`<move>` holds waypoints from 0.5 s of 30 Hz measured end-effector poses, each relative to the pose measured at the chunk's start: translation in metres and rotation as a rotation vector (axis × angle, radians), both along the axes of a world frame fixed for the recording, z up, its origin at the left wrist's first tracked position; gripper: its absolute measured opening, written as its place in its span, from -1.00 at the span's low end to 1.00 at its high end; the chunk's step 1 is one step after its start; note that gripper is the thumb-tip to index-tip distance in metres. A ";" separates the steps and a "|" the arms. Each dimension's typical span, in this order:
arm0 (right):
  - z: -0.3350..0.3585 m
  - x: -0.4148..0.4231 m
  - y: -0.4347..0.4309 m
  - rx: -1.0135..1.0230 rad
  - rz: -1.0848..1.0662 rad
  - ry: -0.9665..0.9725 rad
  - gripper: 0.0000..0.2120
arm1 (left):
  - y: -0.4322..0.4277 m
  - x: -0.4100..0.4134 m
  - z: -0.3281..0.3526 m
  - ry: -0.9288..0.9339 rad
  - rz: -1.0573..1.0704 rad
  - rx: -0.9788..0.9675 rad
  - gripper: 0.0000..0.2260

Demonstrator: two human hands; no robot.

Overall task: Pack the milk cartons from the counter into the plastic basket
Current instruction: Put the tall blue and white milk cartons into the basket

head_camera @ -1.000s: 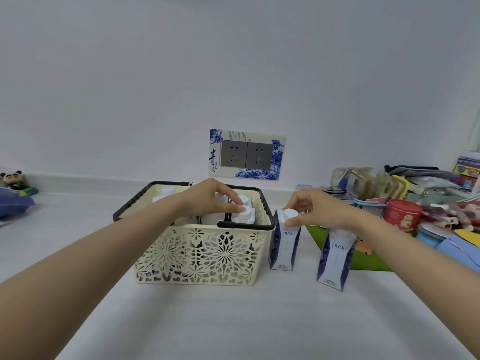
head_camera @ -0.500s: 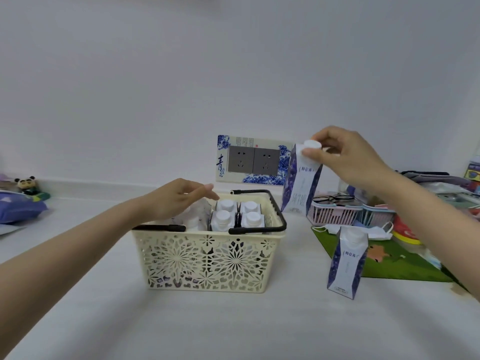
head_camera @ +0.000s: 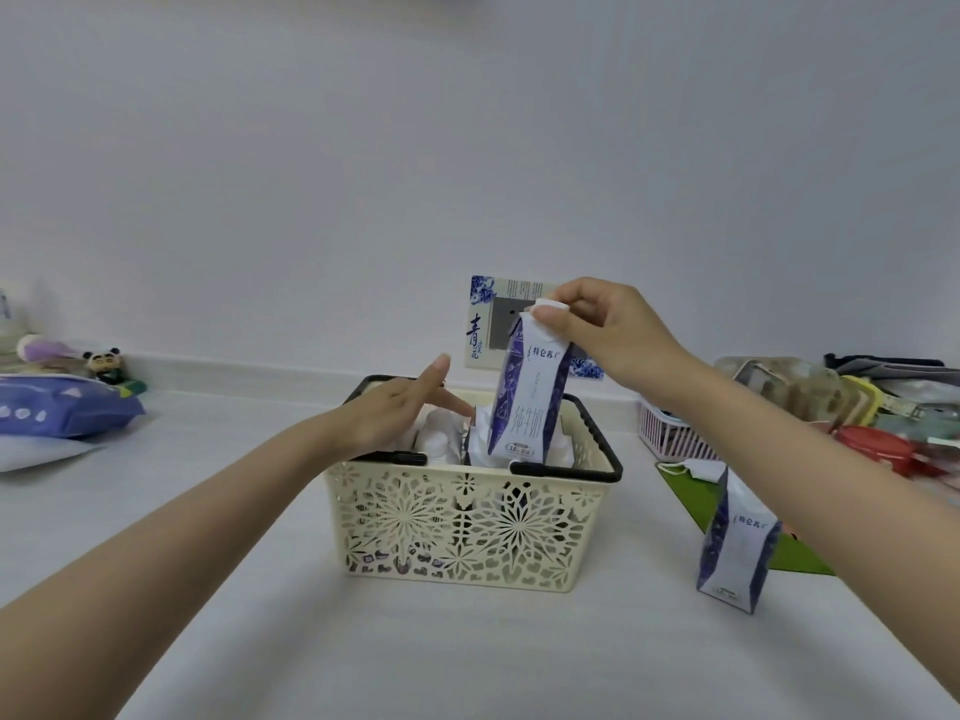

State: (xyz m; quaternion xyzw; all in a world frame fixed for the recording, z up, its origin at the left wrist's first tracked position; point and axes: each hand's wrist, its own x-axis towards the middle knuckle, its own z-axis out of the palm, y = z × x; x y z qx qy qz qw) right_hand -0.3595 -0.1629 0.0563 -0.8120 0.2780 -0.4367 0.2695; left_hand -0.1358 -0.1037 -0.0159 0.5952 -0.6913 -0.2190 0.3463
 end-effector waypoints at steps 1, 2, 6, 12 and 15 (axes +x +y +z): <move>0.001 0.002 -0.002 0.009 0.003 0.002 -0.77 | 0.001 -0.001 0.000 0.014 -0.021 -0.008 -0.31; 0.001 0.004 -0.004 0.018 0.005 0.012 -0.76 | 0.001 -0.002 0.001 0.028 -0.040 -0.016 -0.33; 0.002 0.013 -0.017 0.060 -0.013 0.092 -0.73 | 0.001 -0.006 0.005 0.028 -0.101 -0.034 -0.44; -0.009 0.034 -0.024 0.110 -0.009 0.161 -0.81 | -0.012 -0.023 0.014 0.193 -0.087 -0.014 -0.65; -0.021 0.037 -0.016 0.087 0.018 0.136 -0.72 | -0.012 -0.016 0.009 0.243 -0.141 -0.039 -0.85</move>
